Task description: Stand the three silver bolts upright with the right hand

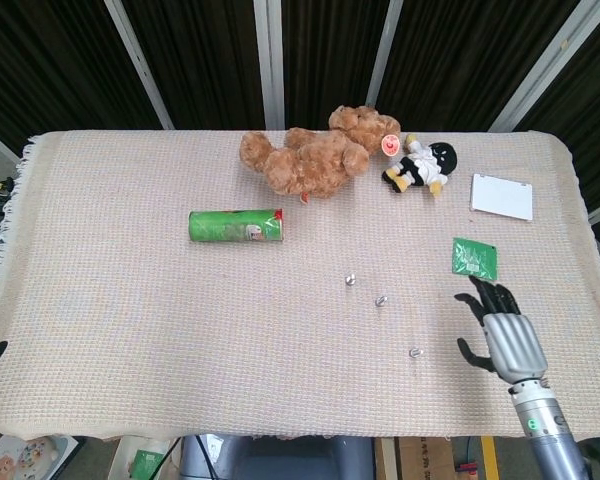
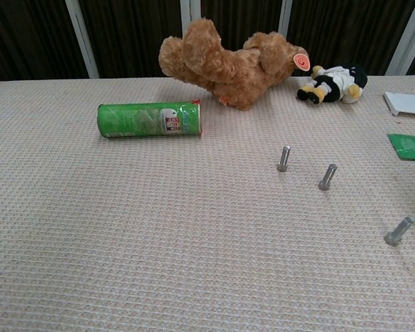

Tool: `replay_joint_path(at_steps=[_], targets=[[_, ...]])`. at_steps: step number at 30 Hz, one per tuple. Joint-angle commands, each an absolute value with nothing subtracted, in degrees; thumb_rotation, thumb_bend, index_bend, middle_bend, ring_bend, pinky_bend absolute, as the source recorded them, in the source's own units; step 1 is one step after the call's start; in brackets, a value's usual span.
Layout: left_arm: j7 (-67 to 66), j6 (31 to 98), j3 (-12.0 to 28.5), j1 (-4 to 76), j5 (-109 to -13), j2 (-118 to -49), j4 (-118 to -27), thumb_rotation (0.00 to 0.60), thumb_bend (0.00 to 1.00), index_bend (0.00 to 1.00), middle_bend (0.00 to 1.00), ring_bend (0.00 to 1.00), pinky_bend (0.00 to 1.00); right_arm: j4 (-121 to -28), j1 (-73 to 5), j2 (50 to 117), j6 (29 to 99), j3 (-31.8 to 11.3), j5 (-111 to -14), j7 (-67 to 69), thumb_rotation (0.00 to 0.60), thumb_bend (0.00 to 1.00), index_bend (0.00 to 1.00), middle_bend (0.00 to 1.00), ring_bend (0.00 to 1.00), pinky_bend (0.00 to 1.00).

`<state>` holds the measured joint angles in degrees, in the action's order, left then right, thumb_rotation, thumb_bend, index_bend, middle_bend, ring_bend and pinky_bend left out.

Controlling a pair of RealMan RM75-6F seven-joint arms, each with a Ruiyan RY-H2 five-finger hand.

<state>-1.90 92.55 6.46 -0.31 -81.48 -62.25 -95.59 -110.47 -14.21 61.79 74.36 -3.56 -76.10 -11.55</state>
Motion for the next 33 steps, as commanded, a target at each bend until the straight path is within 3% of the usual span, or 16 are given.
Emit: replay_joint_path(at_steps=[1, 9, 20, 33], targets=[[-1.98, 92.55, 6.39, -0.33, -81.56, -62.25, -95.68, 0.6, 0.24, 0.1, 0.06, 0.0, 0.08, -111.3, -13.05, 57.97, 77.71, -4.54, -82.35, -6.41, 0.6, 0.38, 0.22, 0.0, 0.0, 0.0], [-2.4, 92.99, 6.08, -0.65, -81.97, -62.16, -95.9, 0.6, 0.24, 0.1, 0.06, 0.0, 0.08, -99.94, -8.2, 60.47, 89.42, -0.76, -98.83, -6.71, 0.6, 0.38, 0.21, 0.0, 0.0, 0.0], [-2.25, 92.87, 5.06, -1.12, -82.98, -61.11, -96.34, 0.6, 0.24, 0.1, 0.06, 0.0, 0.08, -98.05, -3.65, 61.64, 91.48, 1.83, -98.48, -13.59, 0.6, 0.33, 0.12, 0.0, 0.0, 0.0], [-3.16, 92.42, 3.65, -1.26, -84.82, -60.54, -96.59, 0.6, 0.24, 0.06, 0.06, 0.0, 0.08, -96.85, -2.72, 62.81, 92.02, -1.49, -92.66, -14.32, 0.6, 0.33, 0.09, 0.0, 0.0, 0.0]])
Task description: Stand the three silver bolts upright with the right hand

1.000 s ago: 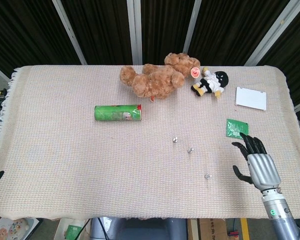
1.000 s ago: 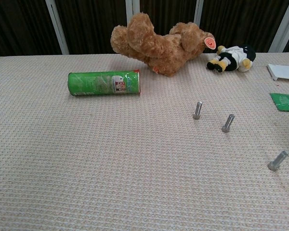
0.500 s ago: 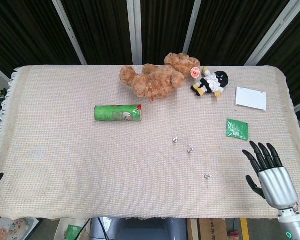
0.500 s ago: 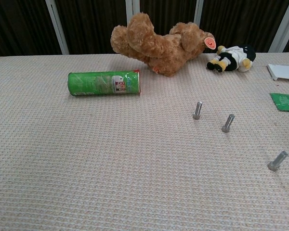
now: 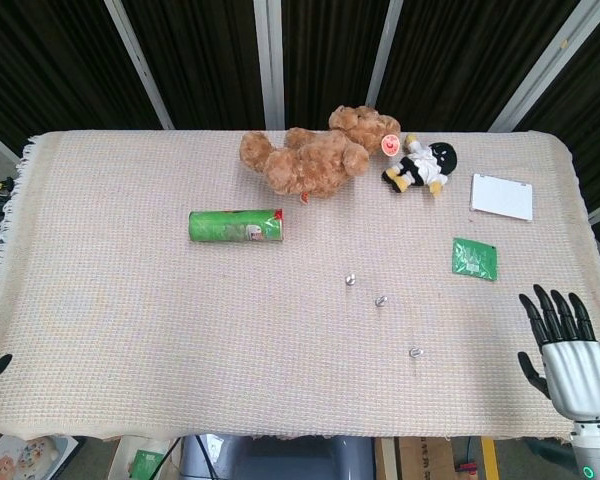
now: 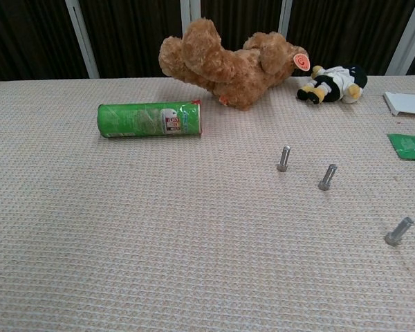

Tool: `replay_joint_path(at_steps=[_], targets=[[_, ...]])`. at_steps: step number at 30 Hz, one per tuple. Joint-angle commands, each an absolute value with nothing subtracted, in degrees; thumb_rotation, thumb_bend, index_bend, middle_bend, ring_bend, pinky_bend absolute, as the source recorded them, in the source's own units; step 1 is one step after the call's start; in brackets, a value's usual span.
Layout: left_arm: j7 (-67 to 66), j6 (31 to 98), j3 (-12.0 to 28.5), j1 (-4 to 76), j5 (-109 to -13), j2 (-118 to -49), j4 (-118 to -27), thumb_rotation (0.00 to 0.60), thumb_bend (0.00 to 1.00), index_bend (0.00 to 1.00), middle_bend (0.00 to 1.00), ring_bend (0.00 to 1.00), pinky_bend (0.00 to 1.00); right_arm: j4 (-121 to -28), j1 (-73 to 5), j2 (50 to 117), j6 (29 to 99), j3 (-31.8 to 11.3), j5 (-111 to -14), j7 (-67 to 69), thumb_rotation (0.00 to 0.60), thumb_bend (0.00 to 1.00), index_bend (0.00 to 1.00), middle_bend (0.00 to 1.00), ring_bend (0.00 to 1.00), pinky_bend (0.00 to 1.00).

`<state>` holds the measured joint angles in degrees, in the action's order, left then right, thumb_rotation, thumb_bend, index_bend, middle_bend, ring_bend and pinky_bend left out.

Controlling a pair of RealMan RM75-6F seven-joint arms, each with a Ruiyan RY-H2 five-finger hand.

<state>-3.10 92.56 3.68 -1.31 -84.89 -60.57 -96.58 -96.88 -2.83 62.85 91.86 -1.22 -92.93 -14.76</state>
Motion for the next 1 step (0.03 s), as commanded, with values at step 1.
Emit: replay_joint_path(at_steps=[1], targets=[[-3.19, 92.25, 3.65, -1.22, -84.7, -60.48, -96.63, 0.6, 0.24, 0.06, 0.06, 0.0, 0.08, -96.88, -2.73, 62.76, 91.97, -1.62, -92.52, -14.1, 0.6, 0.33, 0.09, 0.0, 0.0, 0.0]])
